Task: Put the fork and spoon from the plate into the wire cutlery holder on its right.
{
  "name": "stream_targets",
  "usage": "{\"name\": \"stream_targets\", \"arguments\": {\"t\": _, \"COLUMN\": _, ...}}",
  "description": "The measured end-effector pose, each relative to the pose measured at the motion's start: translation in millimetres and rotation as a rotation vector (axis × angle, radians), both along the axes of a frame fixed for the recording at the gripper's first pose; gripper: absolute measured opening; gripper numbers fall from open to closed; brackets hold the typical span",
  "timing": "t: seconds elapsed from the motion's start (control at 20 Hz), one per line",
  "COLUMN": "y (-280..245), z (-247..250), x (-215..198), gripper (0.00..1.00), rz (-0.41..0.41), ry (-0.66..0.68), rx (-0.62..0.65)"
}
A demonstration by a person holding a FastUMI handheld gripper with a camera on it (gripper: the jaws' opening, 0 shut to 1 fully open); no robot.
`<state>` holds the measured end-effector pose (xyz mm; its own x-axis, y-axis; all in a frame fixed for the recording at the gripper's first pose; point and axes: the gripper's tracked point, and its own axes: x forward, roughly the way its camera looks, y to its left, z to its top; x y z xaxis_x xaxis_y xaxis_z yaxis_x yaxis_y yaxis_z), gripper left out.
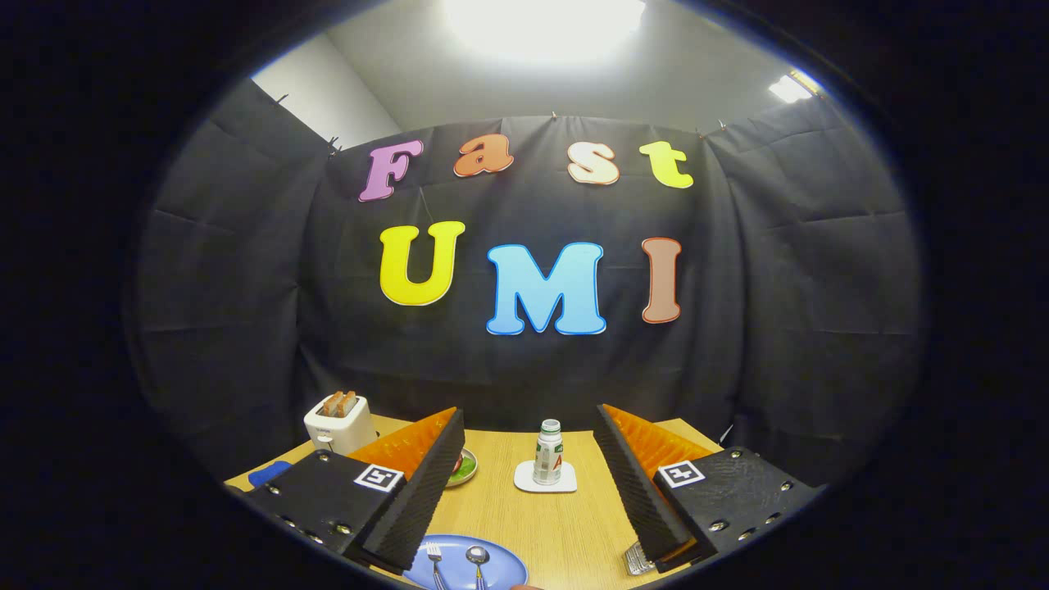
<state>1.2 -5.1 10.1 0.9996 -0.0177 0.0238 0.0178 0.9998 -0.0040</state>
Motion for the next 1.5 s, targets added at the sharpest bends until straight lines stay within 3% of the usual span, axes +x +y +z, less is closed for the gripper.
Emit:
{"name": "stream_targets", "arguments": {"t": 0.4, "y": 16.3, "z": -43.8, "x": 5.9, "gripper": 0.97, "rz": 0.074, "ry": 0.14, "rx": -0.05}}
{"name": "stream_targets", "arguments": {"t": 0.65, "y": 43.0, "z": -122.0, "x": -3.4, "gripper": 0.97, "rz": 0.193, "ry": 0.398, "rx": -0.096}}
{"name": "stream_targets", "arguments": {"t": 0.9, "y": 53.5, "z": -196.1, "x": -18.5, "gripper": 0.98, "rz": 0.258, "ry": 0.643, "rx": -0.123}}
{"name": "stream_targets", "arguments": {"t": 1.5, "y": 56.0, "z": -286.9, "x": -43.7, "gripper": 0.98, "rz": 0.264, "ry": 0.962, "rx": -0.181}}
